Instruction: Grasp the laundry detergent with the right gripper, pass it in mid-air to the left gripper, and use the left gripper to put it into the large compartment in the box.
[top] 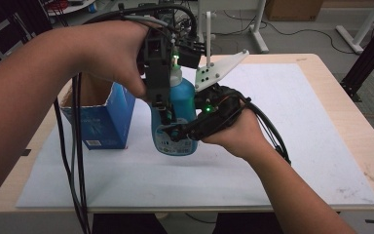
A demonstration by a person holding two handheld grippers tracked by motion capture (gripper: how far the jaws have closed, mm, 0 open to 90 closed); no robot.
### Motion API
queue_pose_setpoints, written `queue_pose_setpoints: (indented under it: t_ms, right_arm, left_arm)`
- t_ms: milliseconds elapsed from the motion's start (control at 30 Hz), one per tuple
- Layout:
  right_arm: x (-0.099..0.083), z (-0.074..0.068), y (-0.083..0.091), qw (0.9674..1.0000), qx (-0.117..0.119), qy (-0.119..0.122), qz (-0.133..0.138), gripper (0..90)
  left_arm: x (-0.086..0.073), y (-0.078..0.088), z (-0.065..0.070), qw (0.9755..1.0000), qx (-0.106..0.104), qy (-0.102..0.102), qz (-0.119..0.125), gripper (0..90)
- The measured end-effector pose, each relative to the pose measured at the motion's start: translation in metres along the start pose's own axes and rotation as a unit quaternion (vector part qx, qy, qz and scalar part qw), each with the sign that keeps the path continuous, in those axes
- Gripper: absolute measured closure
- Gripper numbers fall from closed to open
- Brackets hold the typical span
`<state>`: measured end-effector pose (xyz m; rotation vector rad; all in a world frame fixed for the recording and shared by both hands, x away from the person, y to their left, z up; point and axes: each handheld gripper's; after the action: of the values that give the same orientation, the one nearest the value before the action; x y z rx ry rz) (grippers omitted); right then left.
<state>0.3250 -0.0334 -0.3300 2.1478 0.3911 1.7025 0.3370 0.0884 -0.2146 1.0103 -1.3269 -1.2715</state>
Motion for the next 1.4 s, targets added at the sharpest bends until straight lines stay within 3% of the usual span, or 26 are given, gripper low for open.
queue_pose_setpoints:
  t_ms: [500,567,1100,1400]
  right_arm:
    - [-0.0001,0.0012,0.0013,1.0,-0.002,-0.003,0.001,47.1]
    - [-0.0001,0.0016,0.0011,1.0,-0.001,-0.002,0.002,47.1]
    - [-0.0002,0.0023,-0.0003,1.0,0.001,-0.001,0.004,47.3]
    - [-0.0014,0.002,-0.0021,1.0,0.007,-0.003,-0.001,47.4]
  left_arm:
    - [0.0037,0.0001,-0.0021,0.9999,-0.004,0.007,-0.01,28.7]
    - [0.0035,0.0013,-0.0021,0.9999,-0.005,0.007,-0.009,33.7]
    - [0.0025,0.0018,-0.0025,0.9998,-0.001,0.015,-0.014,36.6]
    - [0.003,-0.0009,-0.0011,0.9996,-0.003,0.007,-0.027,38.1]
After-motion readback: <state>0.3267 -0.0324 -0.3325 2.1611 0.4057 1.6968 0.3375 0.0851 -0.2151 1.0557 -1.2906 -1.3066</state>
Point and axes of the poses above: each handheld gripper's, and its own axes: y roughly backward along the jaws, x roughly out of its top, z roughly to its right, and after that the axes turned 9 degrees about -y, right-handed
